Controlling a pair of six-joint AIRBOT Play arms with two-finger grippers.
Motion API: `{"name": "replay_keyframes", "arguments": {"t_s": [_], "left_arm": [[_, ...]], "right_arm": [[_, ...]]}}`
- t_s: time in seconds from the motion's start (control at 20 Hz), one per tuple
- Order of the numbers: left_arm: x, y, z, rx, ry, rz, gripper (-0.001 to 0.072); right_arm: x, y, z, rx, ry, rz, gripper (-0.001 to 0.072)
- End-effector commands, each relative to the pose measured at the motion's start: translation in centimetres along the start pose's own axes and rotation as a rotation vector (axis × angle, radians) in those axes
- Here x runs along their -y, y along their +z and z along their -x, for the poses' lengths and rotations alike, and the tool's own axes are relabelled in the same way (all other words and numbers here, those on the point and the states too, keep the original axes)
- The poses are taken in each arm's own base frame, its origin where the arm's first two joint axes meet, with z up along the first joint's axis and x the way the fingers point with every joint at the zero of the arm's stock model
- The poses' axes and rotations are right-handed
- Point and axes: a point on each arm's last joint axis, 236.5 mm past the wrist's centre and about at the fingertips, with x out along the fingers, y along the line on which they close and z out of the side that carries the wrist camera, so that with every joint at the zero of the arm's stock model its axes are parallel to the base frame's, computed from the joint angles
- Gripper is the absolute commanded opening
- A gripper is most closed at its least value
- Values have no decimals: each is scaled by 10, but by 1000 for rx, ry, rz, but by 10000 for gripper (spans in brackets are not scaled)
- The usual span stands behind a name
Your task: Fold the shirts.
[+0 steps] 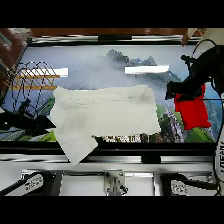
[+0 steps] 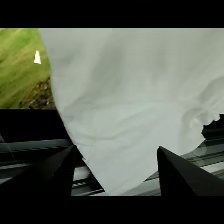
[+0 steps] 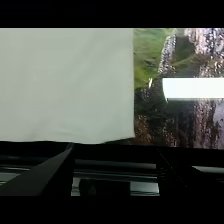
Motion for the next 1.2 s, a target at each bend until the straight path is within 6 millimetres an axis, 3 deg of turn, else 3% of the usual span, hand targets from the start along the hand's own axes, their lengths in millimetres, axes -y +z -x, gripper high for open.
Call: {"name": "replay_keyframes", "arguments": {"t_s": [0.0, 0.15, 0.25, 0.45, 0.5, 0.55, 0.65, 0.7, 0.75, 0.9, 1.15], "left_arm": [[-22, -11, -29, 47, 22, 9, 570], [-26, -3, -29, 80, 37, 0, 564], [-27, -1, -32, 79, 40, 2, 557], [-28, -2, -44, 51, 46, -2, 534], [-28, 1, -46, 60, 52, 0, 500], [-26, 3, -47, 66, 52, -4, 426], [-21, 4, -48, 70, 42, 3, 153], [-19, 2, -49, 61, 35, -5, 64], [-19, -1, -49, 49, 32, -18, 40], [-17, -5, -48, 33, 26, -23, 39], [-15, -4, -46, 30, 23, -27, 39]], "right_arm": [[14, -14, -8, -38, -17, -22, 599], [19, -7, -18, -9, -29, 1, 599], [35, -6, -24, -5, -93, 0, 598], [39, -14, -37, -38, -103, -2, 598], [40, -16, -40, -48, -102, 3, 598], [40, -19, -42, -60, -102, 5, 598], [42, -29, -53, -98, -93, 8, 598], [43, -39, -62, -132, -64, -14, 598], [42, -52, -73, -175, -1, -63, 598], [26, -67, -102, -201, 232, -221, 599], [27, -86, -142, -216, 206, -216, 599]]}}
